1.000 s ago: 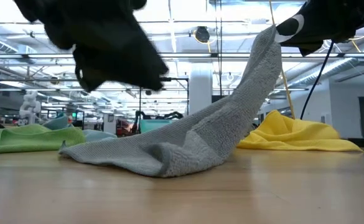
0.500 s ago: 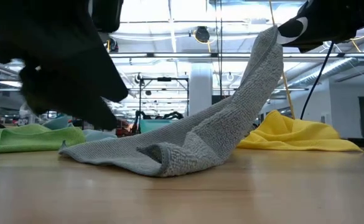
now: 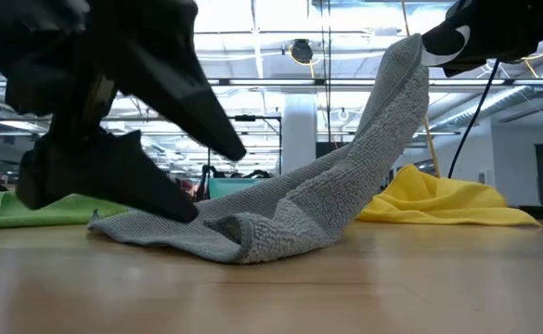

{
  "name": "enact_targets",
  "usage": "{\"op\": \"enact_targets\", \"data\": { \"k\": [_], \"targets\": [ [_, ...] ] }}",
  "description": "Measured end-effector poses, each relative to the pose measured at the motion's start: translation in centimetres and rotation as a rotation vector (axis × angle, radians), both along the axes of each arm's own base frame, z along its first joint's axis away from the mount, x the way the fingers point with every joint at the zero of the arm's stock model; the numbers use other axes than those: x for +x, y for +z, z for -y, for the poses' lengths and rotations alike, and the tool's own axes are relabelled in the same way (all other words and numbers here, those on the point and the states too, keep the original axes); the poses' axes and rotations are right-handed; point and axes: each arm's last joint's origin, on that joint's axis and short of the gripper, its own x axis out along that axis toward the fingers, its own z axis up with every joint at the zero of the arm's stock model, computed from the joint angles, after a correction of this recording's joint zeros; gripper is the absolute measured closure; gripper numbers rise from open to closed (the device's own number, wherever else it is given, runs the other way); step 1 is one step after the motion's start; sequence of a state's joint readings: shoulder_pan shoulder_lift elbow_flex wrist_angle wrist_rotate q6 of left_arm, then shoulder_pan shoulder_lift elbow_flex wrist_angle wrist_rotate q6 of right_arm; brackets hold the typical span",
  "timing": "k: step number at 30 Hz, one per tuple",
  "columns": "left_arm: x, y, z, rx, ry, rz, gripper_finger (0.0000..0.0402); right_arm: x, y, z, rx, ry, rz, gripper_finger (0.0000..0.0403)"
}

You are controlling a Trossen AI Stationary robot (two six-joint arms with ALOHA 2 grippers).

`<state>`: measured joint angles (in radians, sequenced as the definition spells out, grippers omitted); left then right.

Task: Fold microfiber towels
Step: Fold the dark gray microfiber cloth

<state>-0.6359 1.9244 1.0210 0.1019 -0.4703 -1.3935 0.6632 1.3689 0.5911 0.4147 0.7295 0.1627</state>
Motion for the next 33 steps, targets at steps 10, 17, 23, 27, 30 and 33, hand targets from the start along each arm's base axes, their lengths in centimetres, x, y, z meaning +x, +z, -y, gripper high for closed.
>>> {"op": "enact_targets", "data": {
  "k": [10,17,23,27,30,33],
  "targets": [
    [0.5,0.0,-0.6,-0.052,0.016,-0.006,0.0149,0.0,0.0,0.0,0.0,-0.001,0.0,0.0399],
    [0.8,-0.5,-0.7,-0.086,0.013,-0.017,0.0149,0.0,0.0,0.0,0.007,-0.003,0.001,0.0399],
    [1.4,-1.4,-0.7,-0.129,-0.007,-0.014,0.0149,0.0,0.0,0.0,0.026,-0.01,0.003,0.0399],
    [1.9,-1.6,-1.0,-0.135,-0.017,-0.003,0.0149,0.0,-0.1,0.0,0.026,-0.012,-0.002,0.0399],
    [2.0,-1.6,-1.1,-0.134,-0.013,-0.001,0.0149,0.0,-0.1,0.0,0.026,-0.012,-0.003,0.0399],
    [2.0,-1.5,-1.1,-0.127,-0.021,0.003,0.0149,0.0,-0.1,0.0,0.026,-0.012,-0.003,0.0399]
  ]
}}
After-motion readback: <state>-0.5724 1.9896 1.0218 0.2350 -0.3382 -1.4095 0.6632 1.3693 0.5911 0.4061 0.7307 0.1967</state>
